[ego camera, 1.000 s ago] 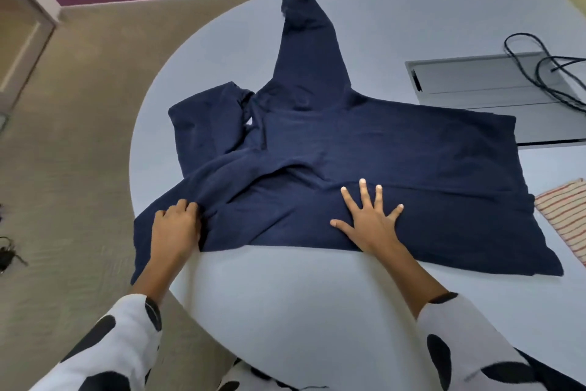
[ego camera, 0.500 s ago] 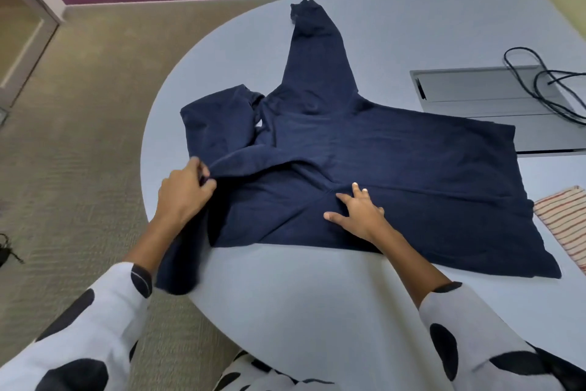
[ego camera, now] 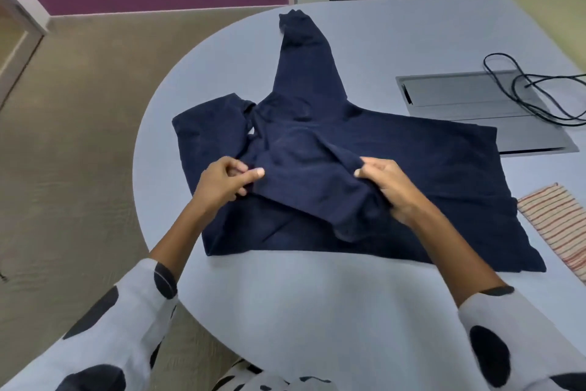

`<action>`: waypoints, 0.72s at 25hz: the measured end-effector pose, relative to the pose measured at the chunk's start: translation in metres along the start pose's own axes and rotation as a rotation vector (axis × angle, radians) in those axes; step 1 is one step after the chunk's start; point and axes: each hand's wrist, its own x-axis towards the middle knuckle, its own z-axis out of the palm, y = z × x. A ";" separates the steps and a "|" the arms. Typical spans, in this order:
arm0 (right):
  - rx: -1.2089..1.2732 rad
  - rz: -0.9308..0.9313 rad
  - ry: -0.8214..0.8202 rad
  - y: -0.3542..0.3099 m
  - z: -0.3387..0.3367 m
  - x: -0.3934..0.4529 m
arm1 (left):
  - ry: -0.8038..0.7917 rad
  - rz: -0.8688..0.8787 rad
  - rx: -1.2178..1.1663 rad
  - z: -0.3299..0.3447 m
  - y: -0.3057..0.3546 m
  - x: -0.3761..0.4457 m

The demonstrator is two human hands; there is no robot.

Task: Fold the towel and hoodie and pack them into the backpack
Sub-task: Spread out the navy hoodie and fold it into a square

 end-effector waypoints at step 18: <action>-0.155 0.491 -0.149 -0.004 -0.133 -0.043 | 0.409 -0.085 0.295 0.013 -0.092 0.048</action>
